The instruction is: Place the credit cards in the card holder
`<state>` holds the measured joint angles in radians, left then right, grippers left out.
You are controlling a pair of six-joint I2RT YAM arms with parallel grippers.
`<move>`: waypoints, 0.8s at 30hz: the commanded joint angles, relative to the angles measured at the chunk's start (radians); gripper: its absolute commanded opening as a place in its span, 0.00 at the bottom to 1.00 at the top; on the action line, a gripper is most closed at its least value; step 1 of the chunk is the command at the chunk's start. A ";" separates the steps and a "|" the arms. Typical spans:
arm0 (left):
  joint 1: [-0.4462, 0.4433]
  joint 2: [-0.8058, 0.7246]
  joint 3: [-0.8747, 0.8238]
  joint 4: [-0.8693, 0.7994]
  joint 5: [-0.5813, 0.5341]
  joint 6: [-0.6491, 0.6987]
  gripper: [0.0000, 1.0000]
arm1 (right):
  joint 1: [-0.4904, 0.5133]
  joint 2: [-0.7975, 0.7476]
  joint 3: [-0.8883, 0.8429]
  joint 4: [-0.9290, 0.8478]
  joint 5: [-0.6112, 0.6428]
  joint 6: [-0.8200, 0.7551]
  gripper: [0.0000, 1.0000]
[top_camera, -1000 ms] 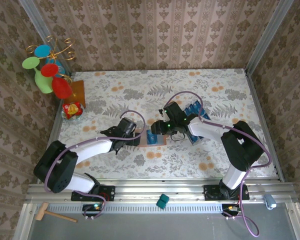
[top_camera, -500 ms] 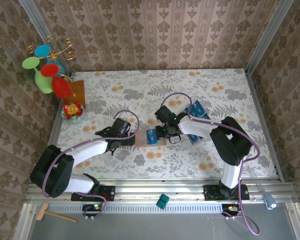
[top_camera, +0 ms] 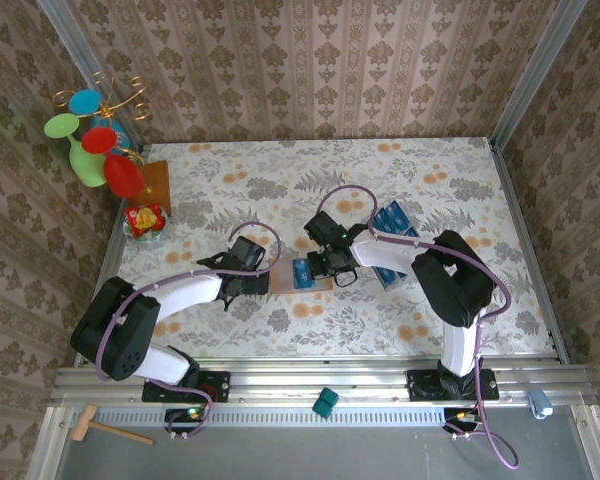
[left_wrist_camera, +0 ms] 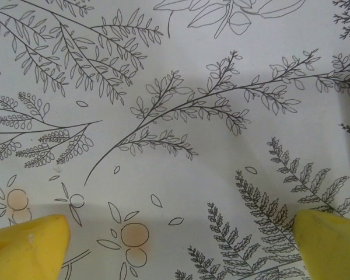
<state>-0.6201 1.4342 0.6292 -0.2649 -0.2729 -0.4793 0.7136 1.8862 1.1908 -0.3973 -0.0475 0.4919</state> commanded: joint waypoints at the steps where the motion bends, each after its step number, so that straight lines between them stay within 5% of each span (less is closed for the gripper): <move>1: 0.005 0.024 0.017 -0.014 0.009 -0.016 1.00 | 0.010 0.031 0.033 -0.029 0.014 -0.016 0.03; 24: -0.021 0.060 0.026 0.012 0.027 -0.007 1.00 | 0.061 0.091 0.118 -0.037 -0.014 -0.007 0.02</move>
<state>-0.6277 1.4586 0.6456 -0.2581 -0.2668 -0.4789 0.7620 1.9545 1.2755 -0.4034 -0.0521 0.4927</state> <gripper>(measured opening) 0.999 0.066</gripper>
